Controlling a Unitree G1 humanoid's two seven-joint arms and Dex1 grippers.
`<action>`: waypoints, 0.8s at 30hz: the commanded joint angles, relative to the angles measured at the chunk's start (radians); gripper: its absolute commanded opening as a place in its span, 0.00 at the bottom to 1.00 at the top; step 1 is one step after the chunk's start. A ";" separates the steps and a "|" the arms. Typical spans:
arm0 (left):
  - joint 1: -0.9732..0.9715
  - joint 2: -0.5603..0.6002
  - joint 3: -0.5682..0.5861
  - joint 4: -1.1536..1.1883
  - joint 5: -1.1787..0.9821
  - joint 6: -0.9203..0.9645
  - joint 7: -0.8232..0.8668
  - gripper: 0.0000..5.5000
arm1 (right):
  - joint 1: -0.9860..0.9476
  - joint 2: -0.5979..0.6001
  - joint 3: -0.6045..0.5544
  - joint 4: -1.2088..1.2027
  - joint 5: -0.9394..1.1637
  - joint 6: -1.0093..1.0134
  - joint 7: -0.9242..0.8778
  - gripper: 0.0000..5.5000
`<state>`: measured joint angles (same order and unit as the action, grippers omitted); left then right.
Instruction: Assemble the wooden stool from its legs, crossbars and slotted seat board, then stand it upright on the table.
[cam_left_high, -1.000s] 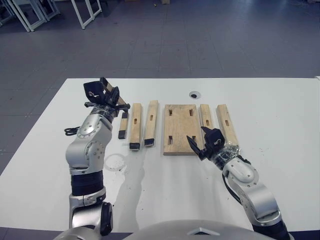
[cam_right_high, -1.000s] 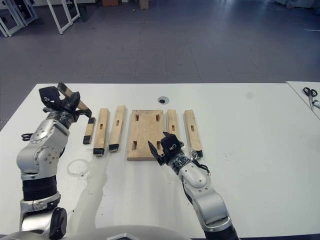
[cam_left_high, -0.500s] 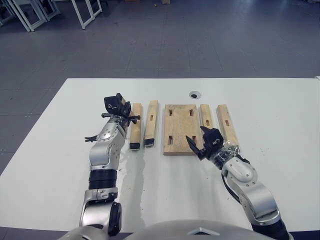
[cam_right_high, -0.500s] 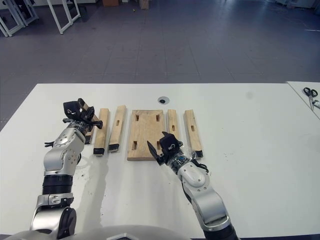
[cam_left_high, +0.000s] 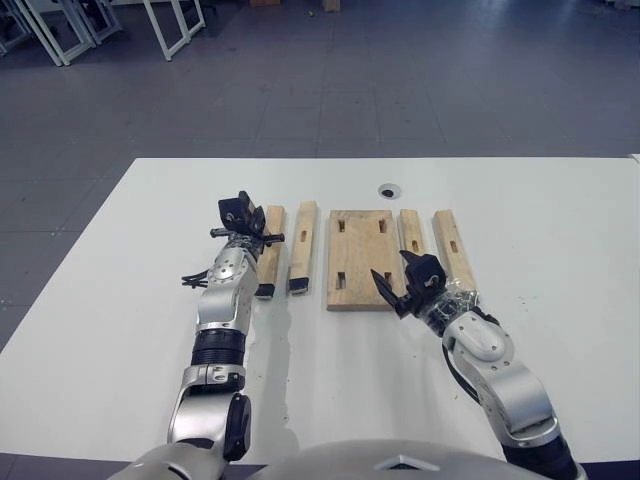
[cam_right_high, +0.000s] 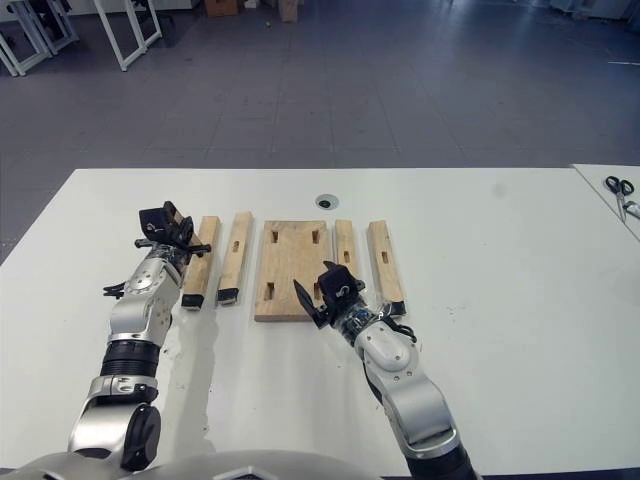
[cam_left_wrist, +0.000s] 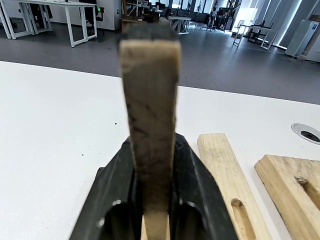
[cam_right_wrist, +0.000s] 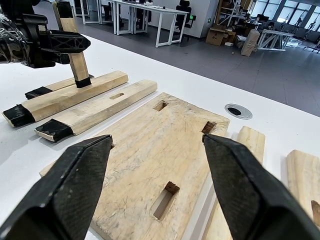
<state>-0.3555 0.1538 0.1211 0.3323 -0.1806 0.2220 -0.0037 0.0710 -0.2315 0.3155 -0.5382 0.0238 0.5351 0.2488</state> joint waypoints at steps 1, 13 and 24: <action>0.169 -0.044 -0.032 0.126 0.042 0.096 0.029 0.07 | -0.008 0.005 -0.004 0.005 -0.007 0.007 -0.002 0.60; 0.384 -0.030 -0.050 -0.603 0.066 0.302 0.065 0.07 | 0.006 0.007 -0.015 -0.005 -0.002 0.000 -0.006 0.60; 0.326 -0.053 -0.002 -0.760 0.070 0.426 0.095 0.39 | 0.003 0.006 -0.017 -0.001 -0.008 -0.001 -0.005 0.60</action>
<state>0.0108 0.0843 0.1038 -0.3984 -0.1195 0.6176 0.0770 0.0761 -0.2259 0.3045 -0.5391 0.0218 0.5328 0.2453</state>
